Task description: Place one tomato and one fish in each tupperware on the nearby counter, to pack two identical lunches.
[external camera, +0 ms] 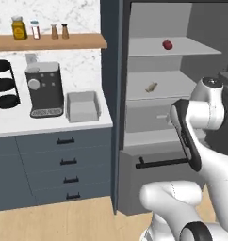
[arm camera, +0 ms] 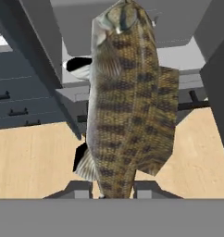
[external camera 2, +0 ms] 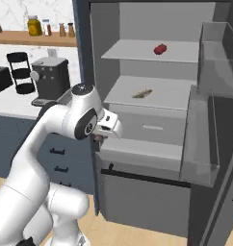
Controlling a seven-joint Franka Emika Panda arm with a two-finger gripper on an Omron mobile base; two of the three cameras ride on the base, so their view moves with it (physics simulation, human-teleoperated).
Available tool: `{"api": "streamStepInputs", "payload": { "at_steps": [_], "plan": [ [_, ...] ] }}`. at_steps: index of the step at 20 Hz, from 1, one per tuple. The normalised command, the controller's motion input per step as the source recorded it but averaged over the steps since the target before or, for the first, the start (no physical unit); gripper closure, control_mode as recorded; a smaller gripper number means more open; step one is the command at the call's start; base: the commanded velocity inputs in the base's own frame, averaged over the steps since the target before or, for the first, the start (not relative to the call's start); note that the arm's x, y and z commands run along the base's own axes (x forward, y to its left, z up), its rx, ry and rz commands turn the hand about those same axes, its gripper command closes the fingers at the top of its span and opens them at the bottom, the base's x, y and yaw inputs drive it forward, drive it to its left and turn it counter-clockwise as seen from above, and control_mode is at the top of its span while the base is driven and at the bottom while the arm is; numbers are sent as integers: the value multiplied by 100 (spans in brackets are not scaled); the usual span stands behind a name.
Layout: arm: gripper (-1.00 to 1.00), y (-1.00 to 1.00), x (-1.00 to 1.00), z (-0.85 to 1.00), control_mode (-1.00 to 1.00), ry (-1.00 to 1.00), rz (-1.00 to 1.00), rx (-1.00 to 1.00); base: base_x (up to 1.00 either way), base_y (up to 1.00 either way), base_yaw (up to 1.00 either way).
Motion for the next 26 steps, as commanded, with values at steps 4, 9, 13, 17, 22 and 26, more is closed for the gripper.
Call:
{"api": "streamStepInputs", "payload": {
  "at_steps": [4, 9, 13, 17, 22, 26],
  "plan": [
    [100, 0, 0, 0, 100, 0, 0, 0, -18, 100, 8],
    [100, 0, 0, 0, 100, 0, 0, 0, 28, 100, 1],
    [100, 0, 0, 0, 100, 0, 0, 0, 92, 91, -3],
    [100, 0, 0, 0, 100, 0, 0, 0, 100, 8, -6],
    [100, 0, 0, 0, 100, 0, 0, 0, 100, -9, -7],
    [100, 0, 0, 0, 100, 0, 0, 0, 100, 0, -1]
  ]
}}
